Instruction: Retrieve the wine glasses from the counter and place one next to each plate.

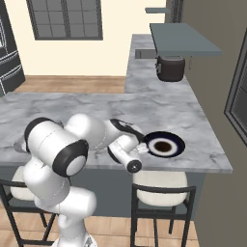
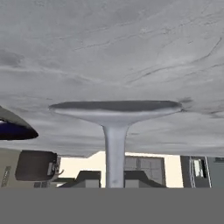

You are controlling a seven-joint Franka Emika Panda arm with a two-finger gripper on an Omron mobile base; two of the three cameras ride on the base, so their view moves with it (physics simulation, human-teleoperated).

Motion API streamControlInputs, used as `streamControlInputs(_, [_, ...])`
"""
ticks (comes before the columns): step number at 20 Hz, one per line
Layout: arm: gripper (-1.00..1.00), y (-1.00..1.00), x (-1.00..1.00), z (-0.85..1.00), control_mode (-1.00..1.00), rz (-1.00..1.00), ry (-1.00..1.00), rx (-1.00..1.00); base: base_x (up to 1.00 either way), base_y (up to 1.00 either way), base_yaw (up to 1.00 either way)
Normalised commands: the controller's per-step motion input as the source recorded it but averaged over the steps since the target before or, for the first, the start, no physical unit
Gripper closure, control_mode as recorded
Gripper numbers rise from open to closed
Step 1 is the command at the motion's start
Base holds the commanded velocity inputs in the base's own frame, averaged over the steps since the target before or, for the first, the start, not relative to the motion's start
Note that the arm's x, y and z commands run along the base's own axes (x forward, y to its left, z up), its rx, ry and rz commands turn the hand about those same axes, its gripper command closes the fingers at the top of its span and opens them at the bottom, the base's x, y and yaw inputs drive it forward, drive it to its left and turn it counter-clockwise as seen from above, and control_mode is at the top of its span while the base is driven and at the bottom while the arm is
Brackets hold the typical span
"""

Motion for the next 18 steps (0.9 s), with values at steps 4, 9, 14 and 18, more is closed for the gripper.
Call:
streamControlInputs(4, [1.0, -0.2, 0.02, -0.21, -1.0, -0.02, -0.01, -0.01, 0.0, 0.0, 0.0])
streamControlInputs(9, [1.0, -0.11, 0.31, -0.03, -1.0, -0.03, -0.13, 0.0, 0.0, 0.0, 0.0])
streamControlInputs(14, [1.0, -0.01, 0.49, -0.09, -1.0, -0.01, -0.06, 0.0, 0.0, 0.0, 0.0])
streamControlInputs(18, [1.0, 0.0, 0.48, -0.24, -1.0, 0.0, 0.0, 0.0, 0.0, 0.0, 0.0])
